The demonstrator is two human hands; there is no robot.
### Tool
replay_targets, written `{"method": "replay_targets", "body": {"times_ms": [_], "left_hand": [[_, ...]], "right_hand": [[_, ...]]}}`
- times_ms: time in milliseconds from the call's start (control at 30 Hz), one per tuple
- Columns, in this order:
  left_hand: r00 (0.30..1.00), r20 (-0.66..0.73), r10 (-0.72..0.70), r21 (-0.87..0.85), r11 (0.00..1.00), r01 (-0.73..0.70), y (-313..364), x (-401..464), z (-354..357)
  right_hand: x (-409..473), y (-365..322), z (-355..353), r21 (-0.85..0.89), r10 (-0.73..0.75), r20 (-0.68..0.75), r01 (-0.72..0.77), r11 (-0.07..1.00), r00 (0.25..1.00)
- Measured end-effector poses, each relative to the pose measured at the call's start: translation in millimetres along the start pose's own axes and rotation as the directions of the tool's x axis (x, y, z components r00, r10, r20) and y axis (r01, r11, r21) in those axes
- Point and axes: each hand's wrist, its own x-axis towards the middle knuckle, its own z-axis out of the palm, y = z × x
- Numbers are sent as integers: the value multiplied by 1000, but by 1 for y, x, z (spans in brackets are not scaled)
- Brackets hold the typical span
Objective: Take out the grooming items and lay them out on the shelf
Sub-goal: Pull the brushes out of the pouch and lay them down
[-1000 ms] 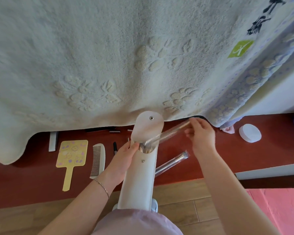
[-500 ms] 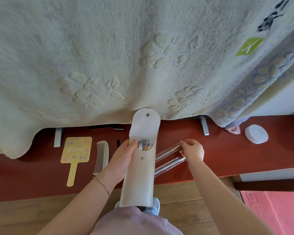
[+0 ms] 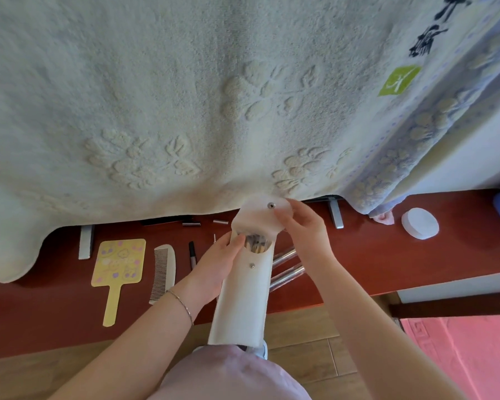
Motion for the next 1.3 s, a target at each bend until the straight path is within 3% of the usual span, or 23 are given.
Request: {"method": "replay_targets", "body": {"times_ms": [133, 200, 300, 467, 600, 733, 833, 900, 1067, 1167, 1300], "left_hand": [[985, -24, -169, -317, 936, 153, 6, 3, 0], [983, -11, -183, -389, 906, 164, 10, 4, 1], [987, 35, -157, -398, 904, 158, 11, 4, 1], [994, 79, -73, -254, 963, 91, 9, 2, 6], [996, 76, -56, -295, 952, 76, 5, 4, 4], [1000, 10, -20, -278, 960, 22, 6, 6, 8], [999, -28, 31, -215, 976, -36, 10, 6, 13], [997, -45, 57, -186, 980, -65, 10, 7, 15], [987, -59, 150, -61, 986, -154, 10, 9, 18], [976, -37, 214, 0, 977, -214, 13, 11, 21], [982, -40, 184, 107, 978, -179, 9, 19, 17]], "right_hand": [[-16, 11, 1, -230, -96, 143, 127, 965, 985], [-22, 23, 1, -347, -165, 180, 219, 912, 970], [-26, 30, 1, -435, -257, 185, 313, 844, 949], [-29, 30, 2, -493, -332, 251, 416, 764, 909], [-32, 24, 3, -401, -196, 187, 257, 879, 963], [-32, 23, 10, -298, -39, 24, 44, 954, 999], [-29, 18, 16, -146, 276, 2, -273, 951, 961], [-29, 16, 16, -58, 395, 53, -392, 918, 917], [-27, 11, 13, -65, 364, 52, -361, 930, 930], [-22, 11, 9, 26, 375, 91, -379, 925, 922], [-15, 18, -1, 143, 426, 80, -433, 890, 901]]}}
